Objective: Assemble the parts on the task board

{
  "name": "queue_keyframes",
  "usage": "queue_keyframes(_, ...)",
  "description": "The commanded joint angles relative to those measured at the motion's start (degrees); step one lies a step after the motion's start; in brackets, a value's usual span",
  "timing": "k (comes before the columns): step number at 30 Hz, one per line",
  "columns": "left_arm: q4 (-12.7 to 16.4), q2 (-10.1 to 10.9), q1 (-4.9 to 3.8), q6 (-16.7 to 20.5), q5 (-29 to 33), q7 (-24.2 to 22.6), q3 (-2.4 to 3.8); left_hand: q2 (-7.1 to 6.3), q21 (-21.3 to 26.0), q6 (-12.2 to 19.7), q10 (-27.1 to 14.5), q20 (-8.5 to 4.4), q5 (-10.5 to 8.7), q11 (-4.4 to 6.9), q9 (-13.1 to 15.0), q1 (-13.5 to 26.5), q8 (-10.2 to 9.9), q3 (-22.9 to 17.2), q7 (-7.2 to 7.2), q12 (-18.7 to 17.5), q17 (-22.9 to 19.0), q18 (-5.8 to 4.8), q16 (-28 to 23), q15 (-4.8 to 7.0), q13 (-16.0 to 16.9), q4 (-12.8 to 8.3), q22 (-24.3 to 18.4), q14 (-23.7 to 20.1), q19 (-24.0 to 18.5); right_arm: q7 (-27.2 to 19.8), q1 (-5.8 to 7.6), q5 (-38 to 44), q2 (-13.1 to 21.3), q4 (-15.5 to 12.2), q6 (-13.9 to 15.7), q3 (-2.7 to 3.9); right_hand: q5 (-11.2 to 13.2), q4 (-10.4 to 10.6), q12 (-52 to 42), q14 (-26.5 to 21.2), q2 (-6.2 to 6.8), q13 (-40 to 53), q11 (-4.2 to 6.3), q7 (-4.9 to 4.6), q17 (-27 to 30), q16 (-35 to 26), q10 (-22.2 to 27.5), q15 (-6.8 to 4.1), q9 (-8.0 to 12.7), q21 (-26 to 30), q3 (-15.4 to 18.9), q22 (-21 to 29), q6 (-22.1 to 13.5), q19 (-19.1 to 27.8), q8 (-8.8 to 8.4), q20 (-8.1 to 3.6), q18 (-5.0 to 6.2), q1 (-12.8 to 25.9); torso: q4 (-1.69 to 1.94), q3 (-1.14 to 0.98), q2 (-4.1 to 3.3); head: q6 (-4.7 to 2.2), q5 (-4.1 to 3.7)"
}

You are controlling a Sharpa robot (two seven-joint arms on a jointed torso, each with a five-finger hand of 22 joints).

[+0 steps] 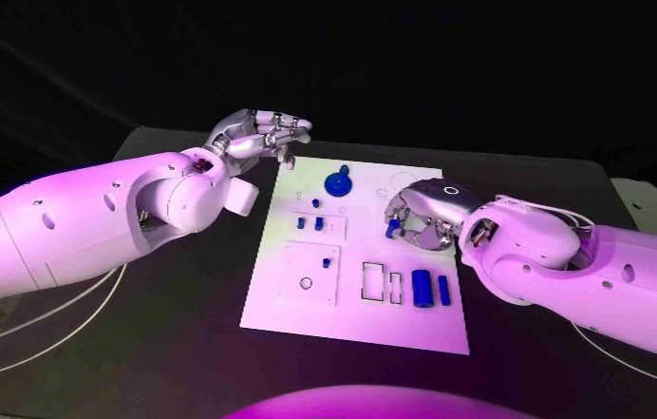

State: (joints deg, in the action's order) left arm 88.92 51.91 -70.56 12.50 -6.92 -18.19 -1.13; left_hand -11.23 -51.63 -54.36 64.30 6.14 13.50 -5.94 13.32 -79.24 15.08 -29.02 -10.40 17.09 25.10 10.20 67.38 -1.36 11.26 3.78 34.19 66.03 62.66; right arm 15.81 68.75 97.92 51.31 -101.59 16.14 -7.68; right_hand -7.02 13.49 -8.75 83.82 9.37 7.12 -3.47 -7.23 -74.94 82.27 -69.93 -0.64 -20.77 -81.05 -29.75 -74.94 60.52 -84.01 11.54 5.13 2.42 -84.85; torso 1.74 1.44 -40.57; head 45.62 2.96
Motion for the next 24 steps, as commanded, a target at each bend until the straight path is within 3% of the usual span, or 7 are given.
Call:
queue_keyframes(1,-0.1,-0.2,-0.03,-0.9,0.1,-0.1,0.03,0.53,0.3,0.5,-0.3,0.32,-0.09,0.12,0.1,0.1,0.3,0.1,0.03,0.4,-0.1,0.38,-0.3,-0.03,0.1,0.1,-0.1,-0.5,0.0,0.5,0.34,0.8,1.0,-2.7,3.4,0.31,0.1,-0.1,0.3,3.6,-0.04,0.0,0.02,0.18,-2.4,0.3,-0.4,-0.4,-1.7,-0.2,-0.4,-11.8,0.5,-3.7,0.93,-0.48,-0.66,1.0,-0.01,0.02,0.09,-0.01,0.11)
queue_keyframes(8,-0.4,-0.6,-0.02,-1.1,0.1,0.0,0.03,0.59,0.3,0.6,-0.5,0.32,-0.08,0.12,0.1,0.1,0.4,0.1,0.02,0.5,-0.1,0.38,-0.3,-0.04,0.1,0.1,-0.1,-0.5,0.0,0.3,1.4,-1.1,1.3,-7.1,5.1,0.72,1.0,0.8,1.0,3.6,1.48,0.0,0.0,0.25,-2.6,0.5,-1.0,-0.37,-2.2,-0.6,-0.5,-12.0,0.4,-3.8,1.31,-0.46,-0.73,4.5,0.02,0.02,0.15,-0.1,0.41)
queue_keyframes(13,-0.7,-1.0,-0.01,-1.3,0.1,0.1,0.02,0.59,0.3,0.6,-0.5,0.32,-0.08,0.12,0.1,0.1,0.4,0.1,0.02,0.5,-0.1,0.38,-0.3,-0.04,0.1,0.1,-0.1,-0.5,0.0,-0.2,1.38,-2.6,-1.3,-7.8,5.6,0.79,1.2,0.9,1.1,3.7,1.62,0.1,0.03,0.27,-2.9,0.6,-1.2,-0.39,-2.3,-0.9,-0.5,-12.1,0.4,-3.9,1.37,-0.47,-0.78,4.9,0.05,0.02,0.14,-0.02,1.06)
queue_keyframes(19,-1.1,-1.5,0.0,-1.3,0.1,0.0,0.01,0.59,0.3,0.6,-0.5,0.32,-0.08,0.12,0.1,0.1,0.4,0.1,0.02,0.5,-0.1,0.38,-0.3,-0.04,0.1,0.1,-0.1,-0.5,0.0,-1.2,-0.53,-2.8,-6.3,-6.0,5.9,0.66,1.2,0.9,1.1,3.7,1.61,0.1,0.05,0.28,-2.9,0.7,-1.2,-0.4,-2.3,-0.9,-0.6,-12.1,0.4,-3.9,1.39,-0.47,-0.79,4.9,0.16,0.14,0.14,0.13,1.48)
queue_keyframes(24,-1.4,-1.9,0.0,-1.2,0.2,0.0,0.01,0.59,0.3,0.6,-0.5,0.32,-0.08,0.12,0.1,0.1,0.4,0.1,0.02,0.5,-0.1,0.38,-0.3,-0.04,0.1,0.1,-0.1,-0.5,0.0,-2.1,-3.08,-2.5,-10.4,-3.7,6.0,0.39,1.1,0.6,1.2,3.7,1.55,0.1,0.1,0.3,-2.9,0.7,-1.3,-0.45,-2.4,-0.8,-0.9,-12.1,0.4,-3.9,1.43,-0.5,-0.76,4.7,0.18,0.21,0.09,0.13,1.93)
